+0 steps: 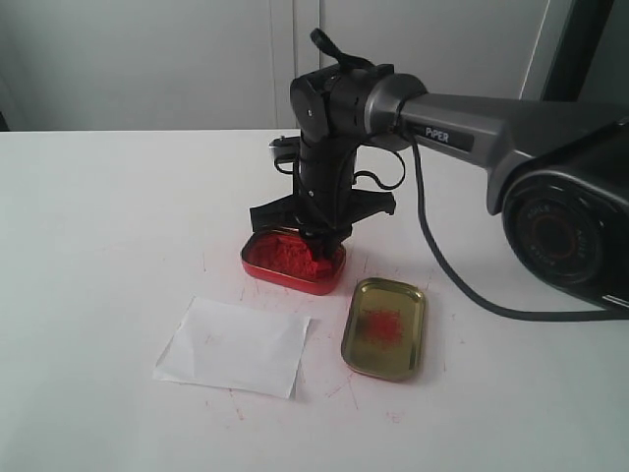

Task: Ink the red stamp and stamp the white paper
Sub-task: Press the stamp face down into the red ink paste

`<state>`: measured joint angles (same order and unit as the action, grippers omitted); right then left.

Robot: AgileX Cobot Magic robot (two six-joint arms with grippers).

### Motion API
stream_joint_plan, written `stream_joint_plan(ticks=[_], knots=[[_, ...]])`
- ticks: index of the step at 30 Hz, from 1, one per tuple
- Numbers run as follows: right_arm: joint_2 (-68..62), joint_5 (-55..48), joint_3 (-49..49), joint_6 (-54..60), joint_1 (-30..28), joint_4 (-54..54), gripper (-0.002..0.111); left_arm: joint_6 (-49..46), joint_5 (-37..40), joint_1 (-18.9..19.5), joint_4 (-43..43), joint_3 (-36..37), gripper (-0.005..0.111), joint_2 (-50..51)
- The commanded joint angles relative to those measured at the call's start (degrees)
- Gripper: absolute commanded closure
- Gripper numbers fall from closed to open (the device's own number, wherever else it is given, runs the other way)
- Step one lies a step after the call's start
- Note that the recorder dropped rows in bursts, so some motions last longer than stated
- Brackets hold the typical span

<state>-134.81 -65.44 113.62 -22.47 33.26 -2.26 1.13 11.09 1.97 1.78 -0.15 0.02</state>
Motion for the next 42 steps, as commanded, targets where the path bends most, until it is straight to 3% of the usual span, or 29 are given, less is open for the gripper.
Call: stream_joint_plan(ticks=[1, 42], knots=[[-3.9, -1.8, -1.1, -0.2, -0.2, -0.2, 0.108, 0.1, -0.3, 0.1, 0.0, 0.2, 0.107, 0.0], [4.2, 2.8, 1.9, -1.4, -0.2, -0.3, 0.108, 0.1, -0.3, 0.1, 0.0, 0.2, 0.107, 0.0]])
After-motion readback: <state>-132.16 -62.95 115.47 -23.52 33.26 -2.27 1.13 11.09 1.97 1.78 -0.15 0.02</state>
